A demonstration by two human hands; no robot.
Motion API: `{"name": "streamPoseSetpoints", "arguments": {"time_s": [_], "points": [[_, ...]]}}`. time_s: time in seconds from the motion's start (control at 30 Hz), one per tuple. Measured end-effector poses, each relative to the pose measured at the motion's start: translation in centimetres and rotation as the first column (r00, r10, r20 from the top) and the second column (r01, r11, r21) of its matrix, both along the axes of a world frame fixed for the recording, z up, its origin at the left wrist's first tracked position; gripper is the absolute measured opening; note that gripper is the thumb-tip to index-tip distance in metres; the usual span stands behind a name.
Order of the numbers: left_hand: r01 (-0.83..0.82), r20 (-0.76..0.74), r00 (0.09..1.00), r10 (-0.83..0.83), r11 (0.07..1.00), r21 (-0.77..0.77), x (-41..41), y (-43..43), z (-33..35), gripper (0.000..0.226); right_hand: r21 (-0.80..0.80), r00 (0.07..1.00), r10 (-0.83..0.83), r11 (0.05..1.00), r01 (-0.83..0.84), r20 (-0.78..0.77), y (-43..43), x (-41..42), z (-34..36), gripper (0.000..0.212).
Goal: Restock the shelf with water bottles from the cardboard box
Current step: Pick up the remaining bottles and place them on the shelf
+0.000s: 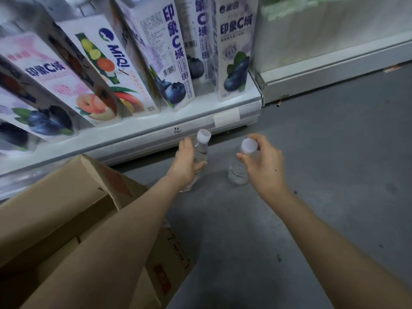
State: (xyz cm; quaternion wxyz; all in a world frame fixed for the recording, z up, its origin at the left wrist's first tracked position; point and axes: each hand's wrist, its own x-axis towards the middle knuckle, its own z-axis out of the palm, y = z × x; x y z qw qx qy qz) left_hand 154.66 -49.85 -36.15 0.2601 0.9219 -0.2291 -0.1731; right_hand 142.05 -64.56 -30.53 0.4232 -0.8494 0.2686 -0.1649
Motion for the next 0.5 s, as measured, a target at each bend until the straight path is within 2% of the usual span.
{"name": "streamPoseSetpoints", "arguments": {"time_s": [0.1,0.2,0.3,0.37,0.5], "points": [[-0.103,-0.082,0.993,0.085,0.967,-0.234,-1.0,-0.2,3.6,0.078,-0.011,0.999,-0.020,1.000,0.020,0.037,0.4,-0.4,3.0,0.033],[-0.067,0.033,0.996,0.081,0.950,-0.306,-2.0,0.5,7.9,0.076,0.034,0.996,-0.059,0.998,0.057,0.065,1.3,-1.5,6.5,0.032],[-0.060,0.051,0.995,0.090,0.900,-0.431,-2.6,1.9,13.5,0.074,0.039,0.989,-0.087,0.996,0.083,0.122,2.5,-2.9,10.8,0.036],[-0.043,0.055,0.996,0.076,0.888,-0.458,-2.9,3.3,17.5,0.079,0.033,0.984,-0.094,0.995,0.090,0.152,3.4,-3.5,14.0,0.040],[-0.027,0.017,0.999,0.041,0.857,-0.515,-3.7,6.9,26.2,0.089,0.053,0.991,-0.080,0.996,0.075,0.111,5.8,-4.4,21.9,0.043]]}}
